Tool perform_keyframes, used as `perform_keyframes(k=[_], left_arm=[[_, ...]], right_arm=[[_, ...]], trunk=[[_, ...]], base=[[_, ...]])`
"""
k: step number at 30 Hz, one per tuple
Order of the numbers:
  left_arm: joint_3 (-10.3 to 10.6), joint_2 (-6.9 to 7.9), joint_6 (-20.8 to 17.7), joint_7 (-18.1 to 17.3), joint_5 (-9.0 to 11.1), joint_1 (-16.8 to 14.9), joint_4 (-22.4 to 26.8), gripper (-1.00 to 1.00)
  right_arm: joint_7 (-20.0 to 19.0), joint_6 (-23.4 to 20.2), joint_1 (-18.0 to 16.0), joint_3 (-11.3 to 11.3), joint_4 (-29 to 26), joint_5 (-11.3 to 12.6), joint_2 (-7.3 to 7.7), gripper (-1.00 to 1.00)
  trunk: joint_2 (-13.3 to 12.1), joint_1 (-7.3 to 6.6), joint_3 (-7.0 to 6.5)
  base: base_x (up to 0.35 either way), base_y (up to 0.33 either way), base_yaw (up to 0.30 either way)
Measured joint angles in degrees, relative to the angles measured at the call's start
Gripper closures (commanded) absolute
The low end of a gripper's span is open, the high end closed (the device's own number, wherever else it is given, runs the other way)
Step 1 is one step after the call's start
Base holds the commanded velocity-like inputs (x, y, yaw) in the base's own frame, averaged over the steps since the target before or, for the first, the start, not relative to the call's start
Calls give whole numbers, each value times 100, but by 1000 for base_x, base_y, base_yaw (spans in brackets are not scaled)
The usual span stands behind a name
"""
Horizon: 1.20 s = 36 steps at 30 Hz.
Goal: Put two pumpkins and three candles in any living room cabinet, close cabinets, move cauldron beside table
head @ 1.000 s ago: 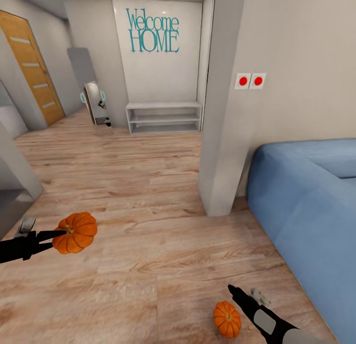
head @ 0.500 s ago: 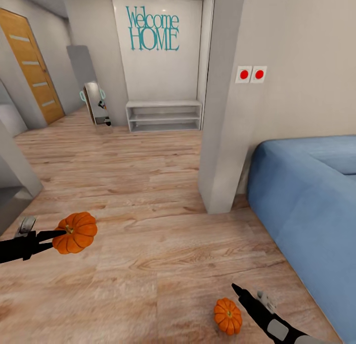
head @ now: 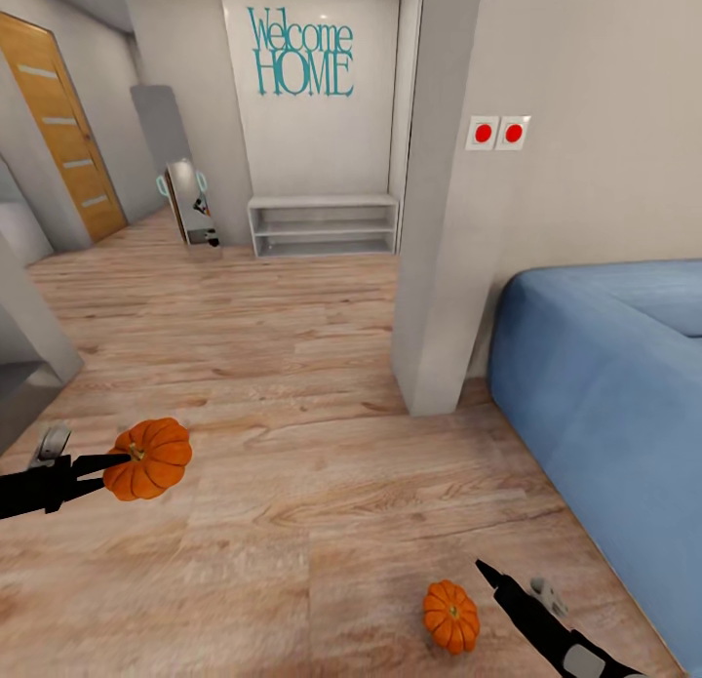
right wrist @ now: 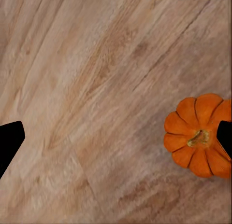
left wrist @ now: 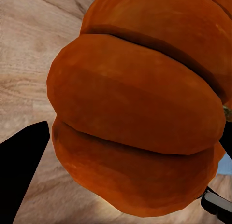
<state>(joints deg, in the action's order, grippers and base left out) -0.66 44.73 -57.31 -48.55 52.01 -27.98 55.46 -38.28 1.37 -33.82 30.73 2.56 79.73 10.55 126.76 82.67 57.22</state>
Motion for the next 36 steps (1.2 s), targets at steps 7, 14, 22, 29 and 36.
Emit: perform_keyframes(k=[7,14,22,29,36], left_arm=[[0,0,0,-1,-1,0,-3,100],[33,183,-3,-134,14,-1,0,100],[137,578,-26,-1600,6,412,208,100],[289,898,1,-2297,-36,534,307,100],[317,932,13,-2457,-48,541,307,100]], right_arm=[[-31,-1,38,0,12,1,61,-100],[84,-9,40,1,13,0,126,-100],[220,-3,40,1,10,-3,139,-100],[138,-4,40,0,4,1,253,-100],[-156,-8,40,1,11,1,294,-100]], trunk=[[281,154,126],[562,308,251],[883,483,395],[1163,637,521],[1444,791,646]], base=[[0,0,0],[0,0,0],[0,0,0],[0,0,0],[0,0,0]])
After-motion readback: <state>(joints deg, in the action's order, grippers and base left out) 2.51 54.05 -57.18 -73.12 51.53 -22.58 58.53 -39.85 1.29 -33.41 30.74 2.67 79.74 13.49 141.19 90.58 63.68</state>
